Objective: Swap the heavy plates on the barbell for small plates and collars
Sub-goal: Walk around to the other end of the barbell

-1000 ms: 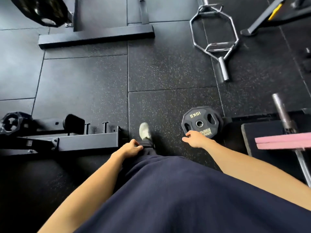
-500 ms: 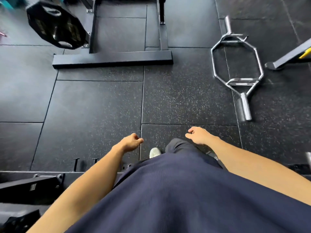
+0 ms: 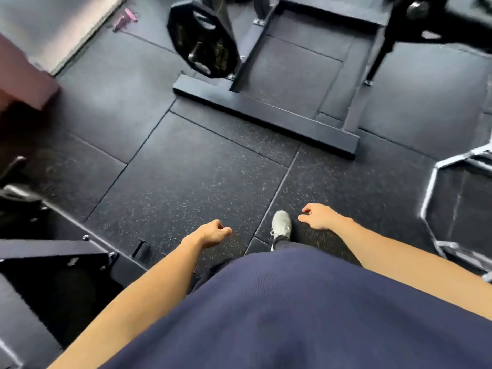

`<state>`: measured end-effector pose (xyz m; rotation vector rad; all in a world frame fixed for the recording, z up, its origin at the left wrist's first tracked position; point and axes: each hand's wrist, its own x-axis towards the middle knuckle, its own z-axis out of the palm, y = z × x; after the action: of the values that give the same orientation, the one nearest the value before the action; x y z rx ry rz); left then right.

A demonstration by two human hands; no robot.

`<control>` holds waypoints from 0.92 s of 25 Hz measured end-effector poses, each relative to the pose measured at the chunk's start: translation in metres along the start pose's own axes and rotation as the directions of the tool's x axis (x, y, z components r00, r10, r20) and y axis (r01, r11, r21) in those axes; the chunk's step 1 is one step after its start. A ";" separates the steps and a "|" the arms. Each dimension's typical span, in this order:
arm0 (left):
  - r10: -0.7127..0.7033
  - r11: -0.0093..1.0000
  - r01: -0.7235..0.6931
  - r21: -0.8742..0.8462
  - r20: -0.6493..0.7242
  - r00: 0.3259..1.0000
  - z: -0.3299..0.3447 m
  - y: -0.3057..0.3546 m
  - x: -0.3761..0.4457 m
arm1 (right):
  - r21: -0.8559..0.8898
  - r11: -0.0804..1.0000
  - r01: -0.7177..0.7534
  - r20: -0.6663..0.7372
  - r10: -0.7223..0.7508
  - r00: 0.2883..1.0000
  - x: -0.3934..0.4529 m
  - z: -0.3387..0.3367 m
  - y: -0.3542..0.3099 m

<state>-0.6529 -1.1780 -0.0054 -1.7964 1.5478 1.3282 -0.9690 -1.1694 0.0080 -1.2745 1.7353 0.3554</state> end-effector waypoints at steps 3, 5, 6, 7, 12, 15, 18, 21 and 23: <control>-0.090 0.986 0.082 -0.146 -0.048 0.995 -0.031 0.016 0.012 | -0.137 0.985 0.102 0.042 -0.097 0.994 0.056 -0.072 -0.043; -0.155 0.953 0.129 -0.276 -0.077 0.985 -0.047 0.023 0.018 | -0.219 0.959 0.180 0.082 -0.166 0.983 0.086 -0.108 -0.080; -0.186 0.933 0.151 -0.327 -0.077 0.980 -0.052 0.022 0.020 | -0.254 0.940 0.227 0.112 -0.205 0.972 0.100 -0.119 -0.100; -0.216 0.911 0.173 -0.375 -0.075 0.973 -0.056 0.021 0.023 | -0.289 0.920 0.265 0.145 -0.231 0.962 0.113 -0.127 -0.119; -0.300 0.816 0.245 -0.523 -0.021 0.954 -0.097 -0.001 0.057 | -0.408 0.823 0.396 0.282 -0.299 0.912 0.176 -0.149 -0.215; -0.317 0.794 0.239 -0.559 -0.046 0.947 -0.155 -0.020 0.087 | -0.434 0.793 0.428 0.297 -0.323 0.899 0.217 -0.165 -0.287; -0.325 0.778 0.232 -0.584 -0.058 0.944 -0.230 -0.050 0.113 | -0.450 0.784 0.428 0.291 -0.324 0.900 0.252 -0.183 -0.360; -0.326 0.778 0.211 -0.592 -0.094 0.941 -0.307 -0.082 0.134 | -0.457 0.768 0.449 0.286 -0.352 0.891 0.279 -0.199 -0.433; -0.336 0.769 0.215 -0.602 -0.094 0.937 -0.354 -0.101 0.145 | -0.443 0.768 0.463 0.287 -0.368 0.884 0.295 -0.211 -0.479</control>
<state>-0.4354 -1.5082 0.0059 -2.4848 0.9336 1.6277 -0.6720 -1.6912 0.0153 -1.8955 1.1792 0.6667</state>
